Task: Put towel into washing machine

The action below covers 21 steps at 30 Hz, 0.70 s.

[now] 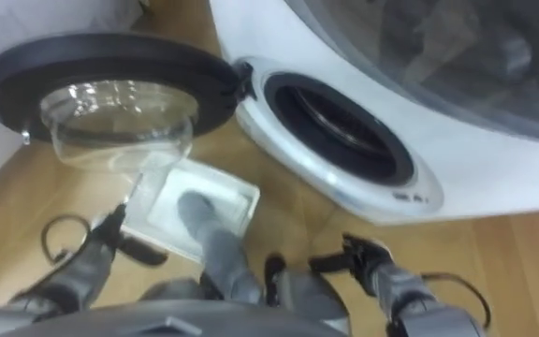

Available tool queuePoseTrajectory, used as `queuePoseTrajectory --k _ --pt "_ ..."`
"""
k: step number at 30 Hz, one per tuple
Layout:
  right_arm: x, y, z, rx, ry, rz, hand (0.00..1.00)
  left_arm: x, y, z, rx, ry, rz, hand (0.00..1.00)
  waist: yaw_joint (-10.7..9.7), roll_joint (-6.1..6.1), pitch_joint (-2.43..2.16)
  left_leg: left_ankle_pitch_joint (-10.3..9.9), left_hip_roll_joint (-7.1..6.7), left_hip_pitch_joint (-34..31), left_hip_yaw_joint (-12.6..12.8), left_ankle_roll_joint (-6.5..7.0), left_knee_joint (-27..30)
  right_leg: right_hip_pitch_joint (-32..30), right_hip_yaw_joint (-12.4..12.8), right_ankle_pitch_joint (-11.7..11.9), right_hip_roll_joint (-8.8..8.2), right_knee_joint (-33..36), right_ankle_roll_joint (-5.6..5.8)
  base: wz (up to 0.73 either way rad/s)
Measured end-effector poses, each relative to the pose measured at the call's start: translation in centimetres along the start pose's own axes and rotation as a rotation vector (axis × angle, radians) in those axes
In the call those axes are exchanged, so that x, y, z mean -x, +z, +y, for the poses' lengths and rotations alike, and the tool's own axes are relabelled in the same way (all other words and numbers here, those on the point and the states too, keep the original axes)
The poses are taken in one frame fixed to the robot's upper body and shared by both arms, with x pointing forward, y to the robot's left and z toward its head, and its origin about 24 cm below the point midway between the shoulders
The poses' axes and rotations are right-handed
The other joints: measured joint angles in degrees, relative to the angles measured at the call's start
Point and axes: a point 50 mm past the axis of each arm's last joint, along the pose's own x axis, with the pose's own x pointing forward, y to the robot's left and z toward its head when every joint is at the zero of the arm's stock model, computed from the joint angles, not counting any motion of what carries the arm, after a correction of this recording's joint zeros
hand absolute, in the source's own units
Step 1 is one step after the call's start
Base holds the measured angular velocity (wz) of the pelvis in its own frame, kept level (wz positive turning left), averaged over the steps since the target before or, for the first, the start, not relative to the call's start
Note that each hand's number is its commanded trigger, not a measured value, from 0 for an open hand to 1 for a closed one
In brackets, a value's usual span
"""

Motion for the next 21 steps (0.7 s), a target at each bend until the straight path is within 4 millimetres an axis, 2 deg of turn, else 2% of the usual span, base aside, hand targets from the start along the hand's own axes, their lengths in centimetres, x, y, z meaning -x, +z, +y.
queuePoseTrajectory --k 1,2,3,5,7,10,12,14,18,21 --pt "-0.1 0.6 0.1 0.021 0.003 -0.011 0.00 -0.2 0.8 0.2 -0.017 0.003 -0.021 0.00 0.3 -0.30 0.72 0.0 -0.04 -2.2 0.0 0.07 1.4 -2.2 0.0 0.0 -0.11 1.2 0.00 0.00" --pt "-0.2 1.5 0.2 0.040 0.001 -0.029 0.00 -0.5 2.2 0.7 -0.034 0.012 -0.057 0.00 0.2 -0.52 1.22 -0.1 -0.09 -4.6 0.0 0.21 2.6 -4.7 -0.1 -0.1 -0.30 2.2 0.09 0.00" --pt "-0.2 1.9 0.3 0.046 0.001 -0.039 0.00 -0.6 2.6 0.8 -0.044 0.015 -0.070 0.00 0.0 -0.72 1.34 -0.2 -0.16 -6.0 0.1 0.26 3.4 -6.2 0.0 -0.1 -0.38 3.0 0.10 0.00" --pt "-0.3 3.8 0.5 0.066 -0.002 -0.080 0.00 -0.8 4.3 1.1 -0.089 0.022 -0.118 0.00 -0.3 -0.95 1.97 -0.4 -0.18 -11.5 0.0 0.66 6.9 -11.3 -0.1 -0.2 -0.61 5.8 0.16 0.02" --pt "-0.3 5.0 0.6 0.073 0.001 -0.112 0.00 -0.9 5.2 1.2 -0.123 0.021 -0.141 0.00 -0.8 -0.75 2.21 -0.6 -0.13 -15.0 -0.2 0.87 9.6 -14.4 -0.2 -0.1 -0.72 7.6 0.27 0.05" --pt "-0.2 6.9 0.5 0.088 0.000 -0.180 0.00 -1.0 7.4 1.7 -0.155 0.043 -0.204 0.00 -1.4 0.12 2.83 -1.4 -0.11 -22.0 -0.7 1.53 14.5 -20.9 -0.3 -0.4 -0.88 11.2 0.62 0.03" --pt "-0.1 7.8 0.5 0.091 0.004 -0.218 0.00 -1.1 8.7 2.3 -0.169 0.062 -0.242 0.00 -1.4 0.43 3.00 -1.7 -0.03 -26.3 -0.8 1.82 16.9 -25.0 0.0 -0.3 -0.86 13.3 0.84 -0.02" --pt "0.1 9.1 0.1 0.070 0.000 -0.266 0.00 -1.1 10.1 3.4 -0.253 0.105 -0.291 0.00 -1.2 0.68 3.17 -3.1 0.70 -31.4 -0.1 2.26 20.9 -30.1 0.1 -0.3 -0.65 16.3 0.98 -0.16" --pt "0.5 10.9 -0.4 0.054 0.004 -0.327 0.00 -0.8 12.7 4.4 -0.372 0.172 -0.384 0.00 -1.7 1.01 3.37 -4.3 0.75 -37.7 0.4 2.93 25.2 -36.8 0.4 -0.7 -0.95 21.0 1.33 -0.10" --pt "0.8 12.5 -0.3 0.035 0.027 -0.382 0.00 -0.5 14.8 5.0 -0.511 0.208 -0.464 0.00 -3.4 1.20 3.48 -4.6 0.64 -42.4 0.5 3.37 28.0 -41.4 -0.1 -1.0 -1.65 23.9 1.44 0.05"
